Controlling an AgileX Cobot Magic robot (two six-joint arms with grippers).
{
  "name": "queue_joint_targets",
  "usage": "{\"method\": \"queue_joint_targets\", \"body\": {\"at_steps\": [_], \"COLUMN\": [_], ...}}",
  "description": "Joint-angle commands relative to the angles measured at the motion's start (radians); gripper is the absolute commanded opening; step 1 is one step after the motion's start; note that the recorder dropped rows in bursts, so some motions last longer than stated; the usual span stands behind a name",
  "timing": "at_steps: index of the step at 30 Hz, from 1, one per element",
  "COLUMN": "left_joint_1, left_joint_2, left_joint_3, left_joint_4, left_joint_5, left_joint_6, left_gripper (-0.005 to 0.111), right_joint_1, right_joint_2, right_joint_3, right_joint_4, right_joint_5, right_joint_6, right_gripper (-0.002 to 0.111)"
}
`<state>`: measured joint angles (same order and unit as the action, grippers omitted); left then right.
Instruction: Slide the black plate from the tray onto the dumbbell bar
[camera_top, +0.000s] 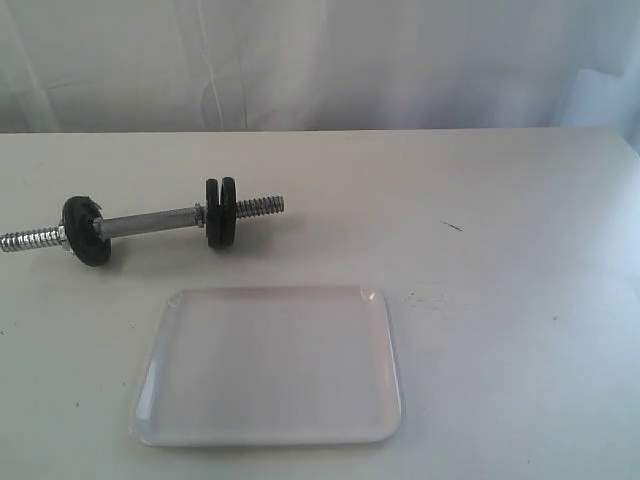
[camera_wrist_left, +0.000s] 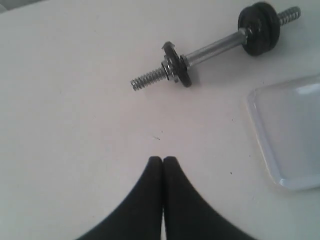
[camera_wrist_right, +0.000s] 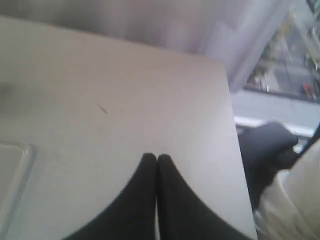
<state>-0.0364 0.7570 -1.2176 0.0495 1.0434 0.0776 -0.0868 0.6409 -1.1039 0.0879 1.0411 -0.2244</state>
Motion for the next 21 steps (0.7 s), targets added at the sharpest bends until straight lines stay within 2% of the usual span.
{"method": "queue_joint_targets", "body": {"at_steps": [1,12,21], "left_joint_1": [-0.009,-0.009,-0.009], "left_joint_2": [-0.176,-0.539,-0.753], "left_joint_3": [0.023,0.023,0.023], "left_joint_4": [0.007,0.037,0.040], "left_joint_5": [0.003,0.026,0.055], "left_joint_6": [-0.020,-0.037,-0.064], "left_gripper": [0.000,0.000,0.000], "right_joint_1": [-0.003,-0.003,0.040], "right_joint_2": [-0.153,-0.488,-0.639], "right_joint_3": [0.008,0.009,0.012], "right_joint_4": [-0.006,-0.006,0.005], "right_joint_5": [0.019,0.063,0.082], "right_joint_6": [0.026,0.022,0.049], "right_gripper": [0.000,0.000,0.000]}}
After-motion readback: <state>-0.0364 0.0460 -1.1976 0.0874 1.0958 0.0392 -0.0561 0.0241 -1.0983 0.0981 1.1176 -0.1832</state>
